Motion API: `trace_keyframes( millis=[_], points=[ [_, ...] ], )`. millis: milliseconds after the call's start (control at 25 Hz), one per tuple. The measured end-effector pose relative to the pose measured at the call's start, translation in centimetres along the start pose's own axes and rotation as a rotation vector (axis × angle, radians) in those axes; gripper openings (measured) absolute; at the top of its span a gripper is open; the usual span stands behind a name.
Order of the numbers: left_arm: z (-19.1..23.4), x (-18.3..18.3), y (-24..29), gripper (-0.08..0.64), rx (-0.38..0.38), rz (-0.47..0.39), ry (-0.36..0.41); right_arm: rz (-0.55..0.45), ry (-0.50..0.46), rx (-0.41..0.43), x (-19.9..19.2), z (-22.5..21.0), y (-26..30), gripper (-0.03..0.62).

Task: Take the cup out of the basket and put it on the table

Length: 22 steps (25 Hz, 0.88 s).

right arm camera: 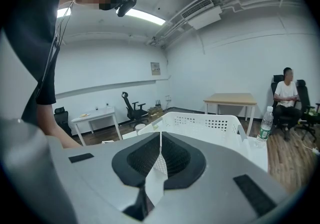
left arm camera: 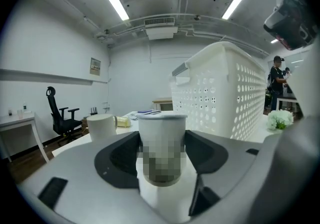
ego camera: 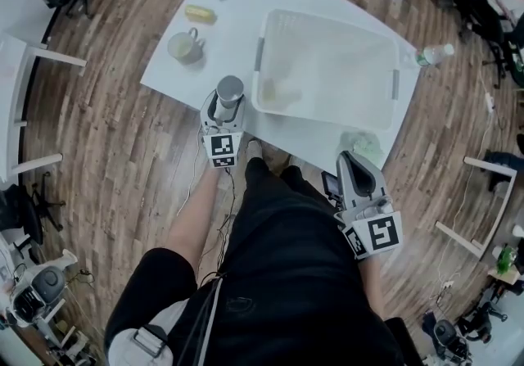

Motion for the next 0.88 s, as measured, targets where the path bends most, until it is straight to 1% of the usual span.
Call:
trace_keyframes(
  millis=[320, 480, 560, 680, 880],
  points=[
    [0.7, -2.4, 0.0, 0.278, 0.038, 0.056, -0.009, 0.018, 0.002, 0.008, 0.2, 0.1, 0.9, 0.026],
    [0.7, -3.0, -0.4, 0.278, 0.047, 0.067, -0.022, 0.023, 0.005, 0.014, 0.1, 0.1, 1.4, 0.026],
    [0.5, -3.6, -0.5, 0.287, 0.042, 0.081, -0.017, 0.025, 0.005, 0.018, 0.1, 0.1, 1.6, 0.026],
    [0.5, -4.3, -1.0, 0.33, 0.042, 0.105, -0.022, 0.028, 0.003, 0.028, 0.2, 0.4, 1.7, 0.026],
    [0.9, -4.4, -2.0, 0.339, 0.054, 0.108, -0.037, 0.023, 0.007, 0.029, 0.0, 0.5, 1.7, 0.026]
  ],
)
Point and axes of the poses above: the fingertips, and each gripper's own axes: y forward along the fingers, z to its left, x out of its top, the point moved 4 cm from there along -y, backward along the fingers, and after that the axes turned 8 degrees about x, right-handed, at the moved point
